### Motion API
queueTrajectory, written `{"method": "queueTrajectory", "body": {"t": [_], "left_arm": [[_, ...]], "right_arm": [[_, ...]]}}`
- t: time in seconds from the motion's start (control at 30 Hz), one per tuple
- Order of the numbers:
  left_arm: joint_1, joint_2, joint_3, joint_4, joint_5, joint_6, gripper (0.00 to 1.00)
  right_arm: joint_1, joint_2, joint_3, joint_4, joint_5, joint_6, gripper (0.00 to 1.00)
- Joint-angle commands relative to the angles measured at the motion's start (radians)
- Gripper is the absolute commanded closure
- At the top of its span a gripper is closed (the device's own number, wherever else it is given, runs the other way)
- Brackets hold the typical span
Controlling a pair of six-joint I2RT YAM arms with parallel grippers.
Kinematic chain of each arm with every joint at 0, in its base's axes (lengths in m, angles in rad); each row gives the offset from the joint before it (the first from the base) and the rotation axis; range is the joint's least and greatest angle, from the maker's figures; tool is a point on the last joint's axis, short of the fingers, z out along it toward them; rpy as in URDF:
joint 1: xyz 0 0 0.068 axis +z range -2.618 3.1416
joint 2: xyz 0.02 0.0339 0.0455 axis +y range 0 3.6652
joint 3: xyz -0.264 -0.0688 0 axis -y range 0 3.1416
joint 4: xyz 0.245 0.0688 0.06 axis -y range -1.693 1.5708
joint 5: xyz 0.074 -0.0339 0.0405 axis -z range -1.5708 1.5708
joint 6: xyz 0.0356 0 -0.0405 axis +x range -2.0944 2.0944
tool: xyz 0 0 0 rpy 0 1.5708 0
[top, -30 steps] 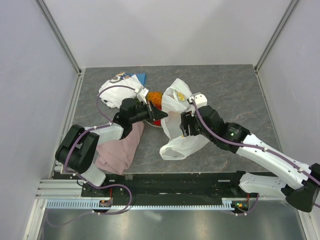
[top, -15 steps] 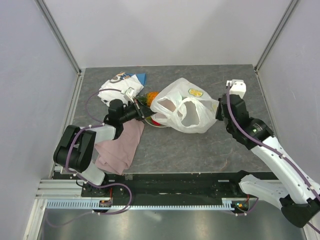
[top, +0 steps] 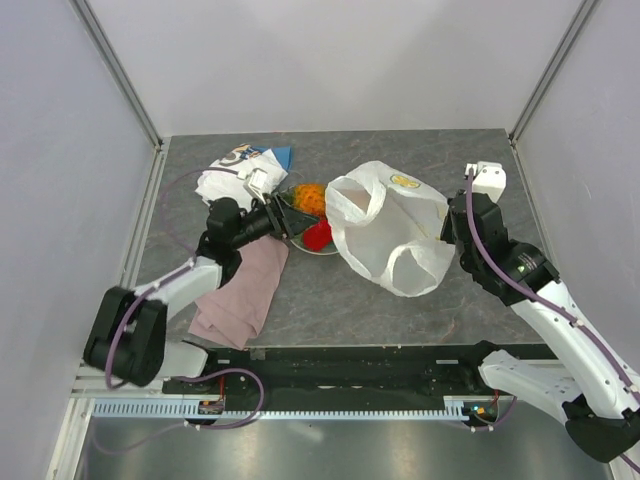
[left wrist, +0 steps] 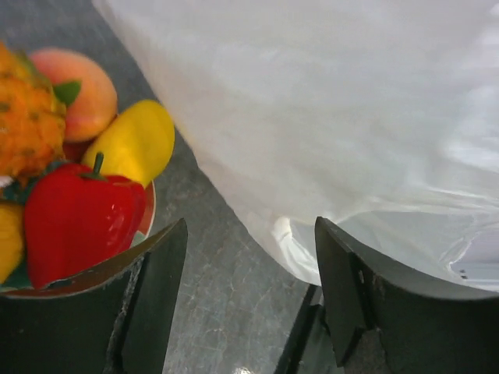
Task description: Place the fruits into the plastic bag
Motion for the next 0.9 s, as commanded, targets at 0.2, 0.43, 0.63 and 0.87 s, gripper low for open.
{"method": "queueTrajectory", "body": {"t": [0.2, 0.43, 0.63, 0.87], "left_arm": [[-0.005, -0.379, -0.085, -0.288, -0.379, 0.263, 0.23], [-0.005, -0.354, -0.090, -0.380, -0.443, 0.279, 0.22], [-0.005, -0.325, -0.084, -0.371, -0.435, 0.294, 0.23], [-0.126, -0.210, 0.001, -0.402, -0.491, 0.402, 0.23]], "right_arm": [[-0.002, 0.015, -0.080, 0.068, -0.036, 0.067, 1.00], [-0.002, 0.024, -0.112, 0.116, -0.039, 0.101, 1.00], [-0.002, 0.027, -0.127, 0.114, -0.005, 0.104, 1.00], [0.000, 0.032, -0.136, 0.119, -0.007, 0.101, 1.00]]}}
